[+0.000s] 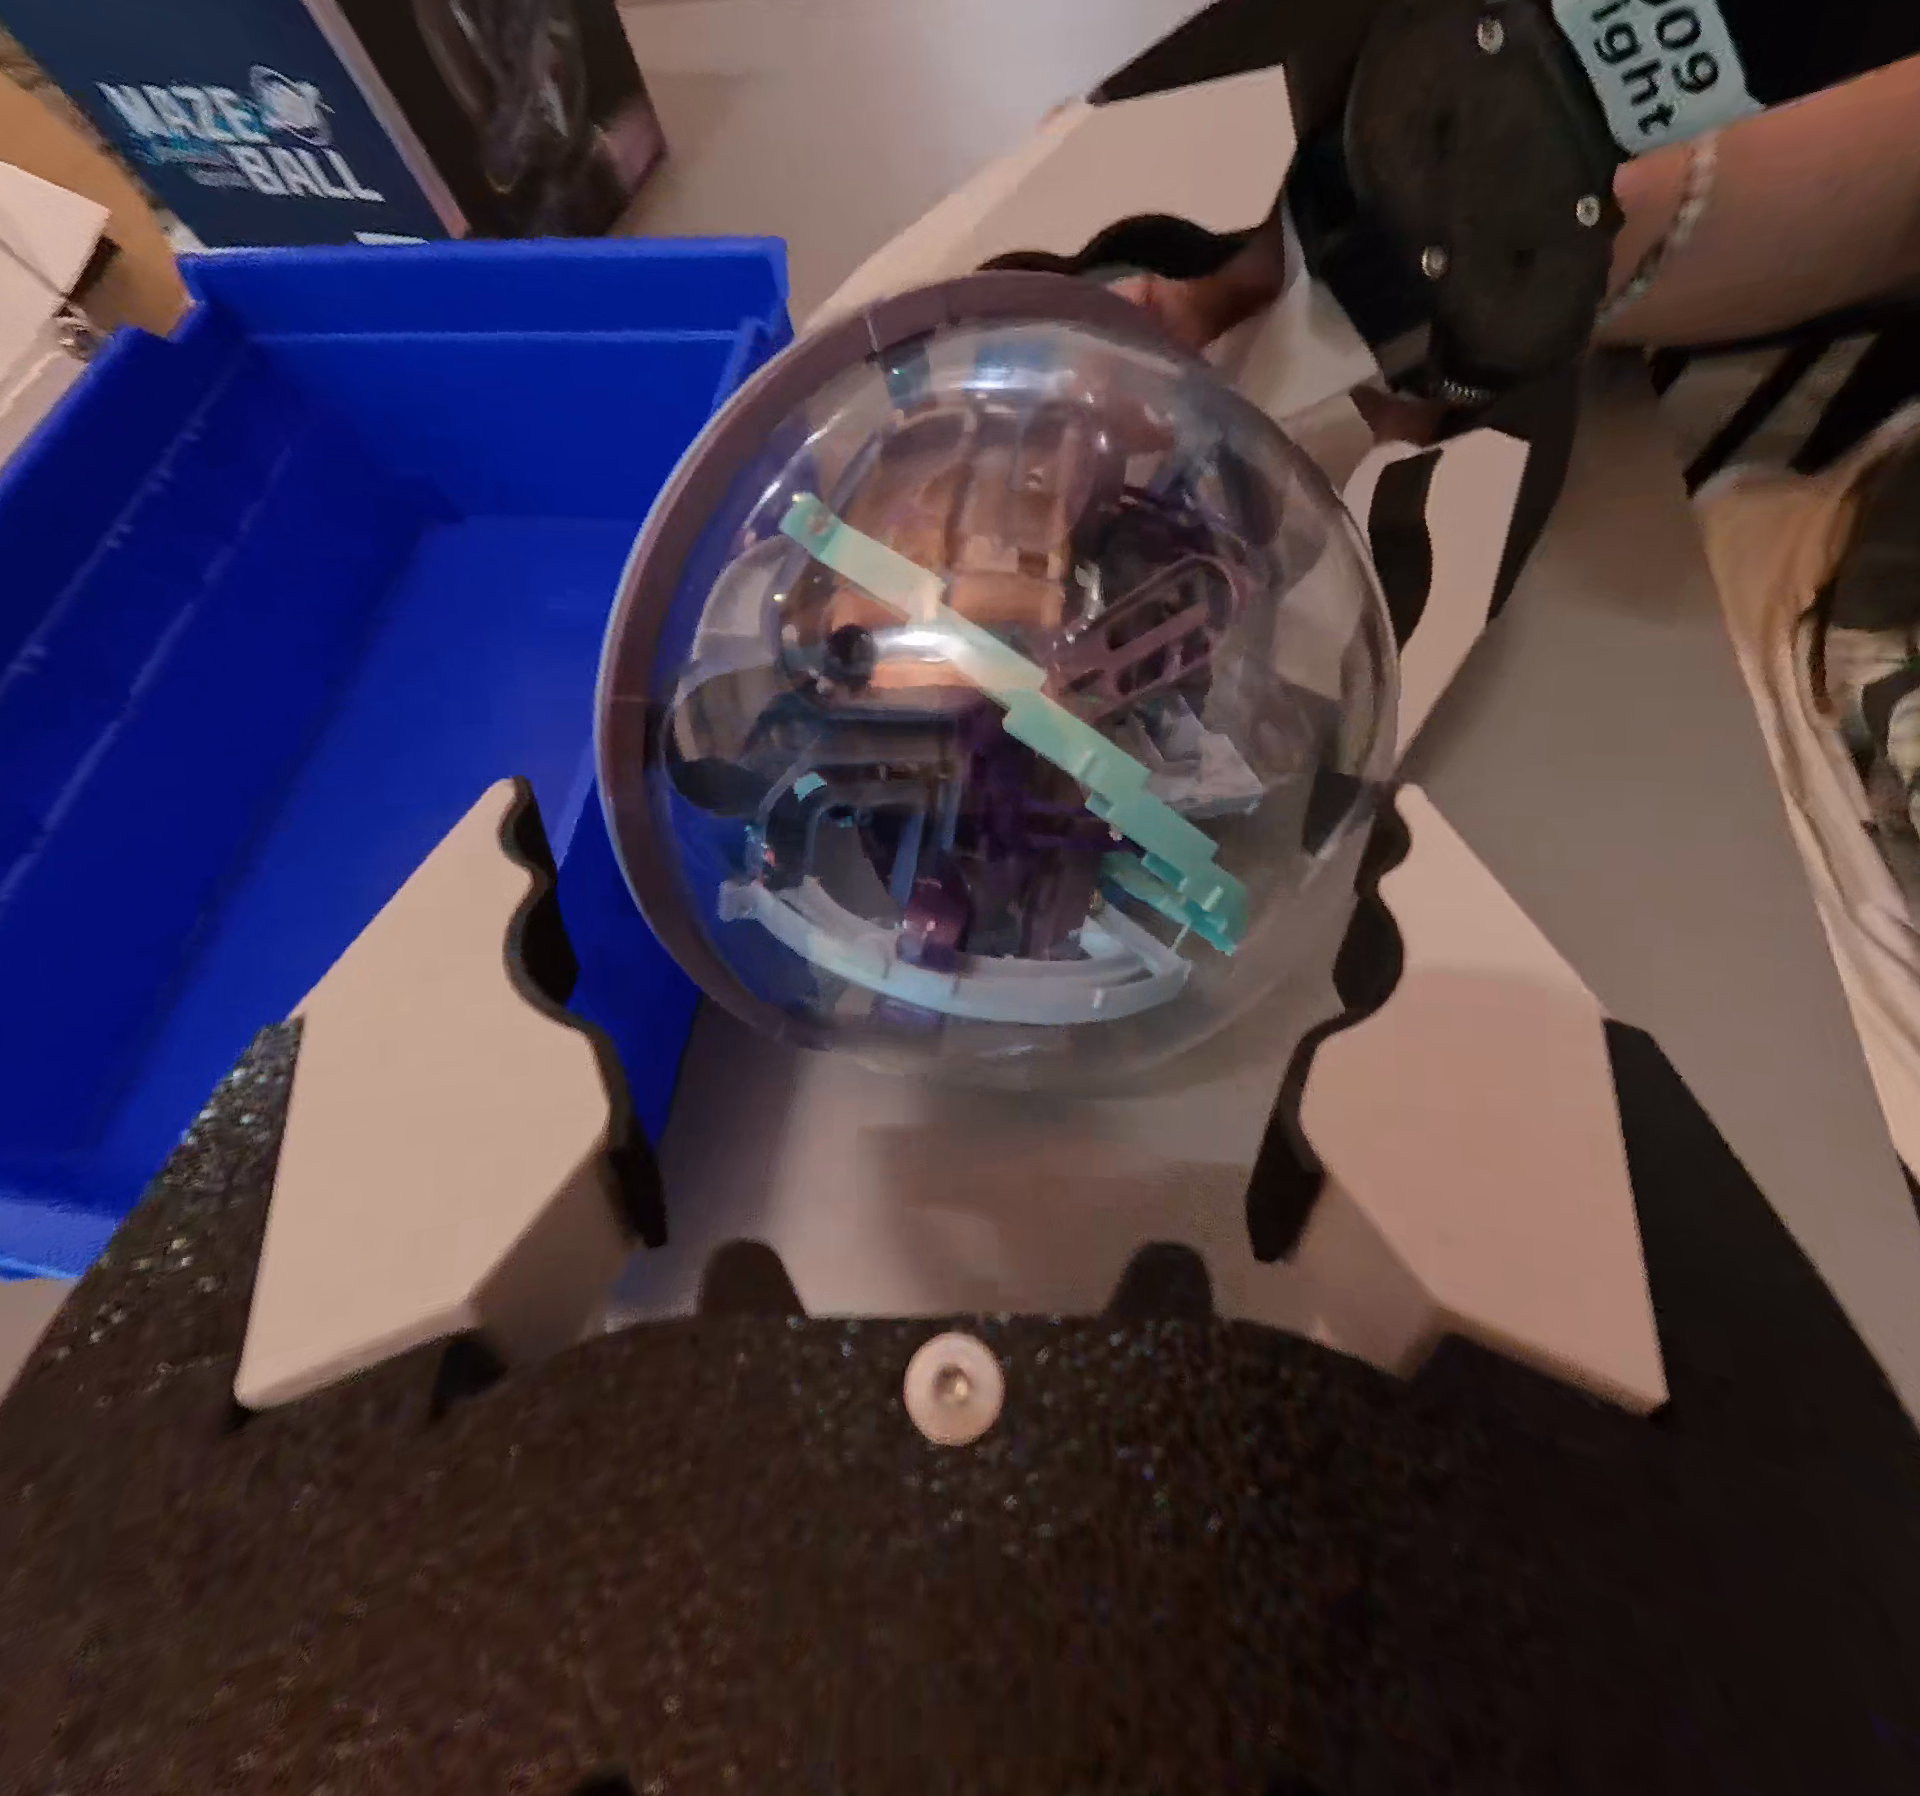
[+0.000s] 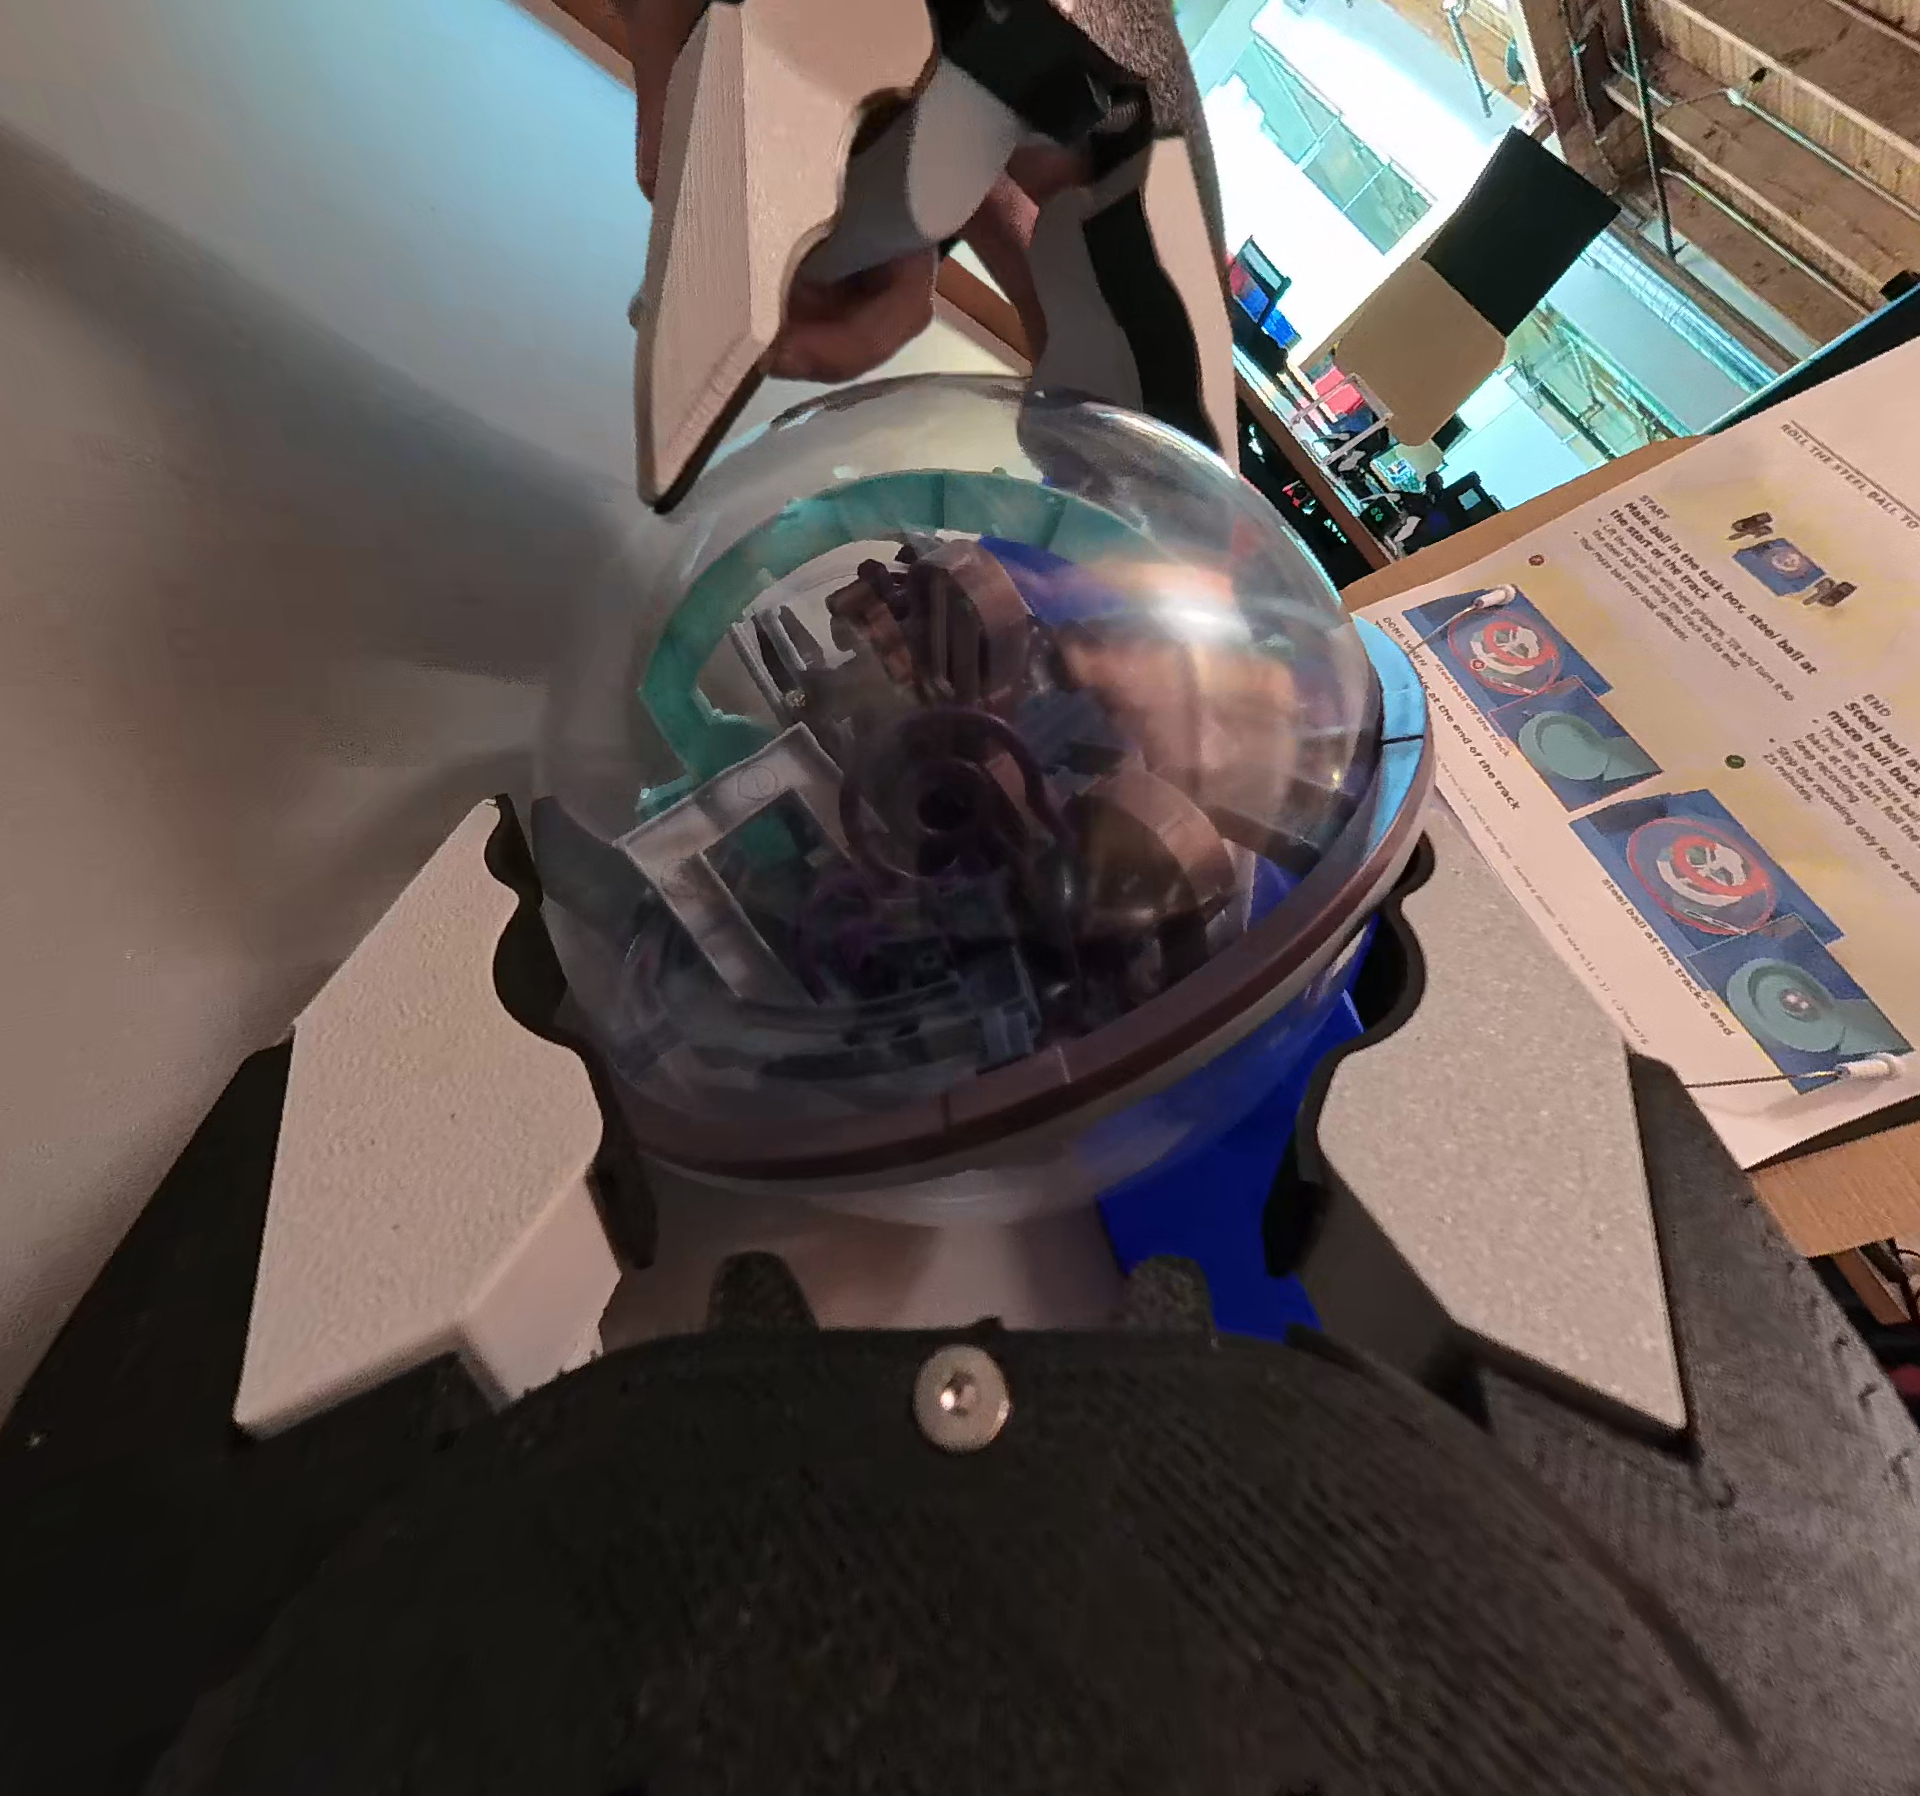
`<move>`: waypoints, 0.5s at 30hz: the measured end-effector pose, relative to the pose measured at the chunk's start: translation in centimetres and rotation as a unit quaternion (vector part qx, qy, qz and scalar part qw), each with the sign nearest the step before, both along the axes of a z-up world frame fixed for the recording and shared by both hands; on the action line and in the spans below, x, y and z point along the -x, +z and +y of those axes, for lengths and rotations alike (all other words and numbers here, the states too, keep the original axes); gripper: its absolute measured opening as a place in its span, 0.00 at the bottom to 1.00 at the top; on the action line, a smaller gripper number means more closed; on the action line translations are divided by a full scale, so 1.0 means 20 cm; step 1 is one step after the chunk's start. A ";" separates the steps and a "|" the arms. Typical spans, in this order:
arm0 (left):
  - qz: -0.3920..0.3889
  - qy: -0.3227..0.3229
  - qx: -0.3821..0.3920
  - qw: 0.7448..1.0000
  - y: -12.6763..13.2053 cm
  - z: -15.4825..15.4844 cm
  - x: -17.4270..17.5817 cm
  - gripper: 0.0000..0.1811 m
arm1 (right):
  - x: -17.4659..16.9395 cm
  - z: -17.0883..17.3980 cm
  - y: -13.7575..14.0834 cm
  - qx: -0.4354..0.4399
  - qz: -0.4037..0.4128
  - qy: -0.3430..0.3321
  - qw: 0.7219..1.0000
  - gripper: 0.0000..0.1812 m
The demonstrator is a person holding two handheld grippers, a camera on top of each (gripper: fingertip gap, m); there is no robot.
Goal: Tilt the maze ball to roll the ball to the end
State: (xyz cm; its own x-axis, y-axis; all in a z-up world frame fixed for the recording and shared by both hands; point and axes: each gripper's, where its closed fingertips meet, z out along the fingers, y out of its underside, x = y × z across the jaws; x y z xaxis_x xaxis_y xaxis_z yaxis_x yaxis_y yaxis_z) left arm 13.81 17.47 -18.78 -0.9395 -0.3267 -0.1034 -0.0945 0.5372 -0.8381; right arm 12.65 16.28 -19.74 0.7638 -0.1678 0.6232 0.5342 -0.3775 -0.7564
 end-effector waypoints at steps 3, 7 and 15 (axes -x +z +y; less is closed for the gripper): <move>0.023 -0.024 -0.012 0.999 -0.02 -0.02 0.02 0.77 | 0.00 0.00 0.00 0.001 0.000 0.002 1.000 0.85; 0.023 -0.024 -0.011 0.999 -0.02 -0.02 0.01 0.78 | 0.00 0.00 0.00 -0.002 0.000 0.005 1.000 0.85; -0.010 0.003 0.002 1.000 -0.01 -0.03 0.03 0.78 | -0.01 -0.01 -0.02 0.003 0.000 0.001 1.000 0.86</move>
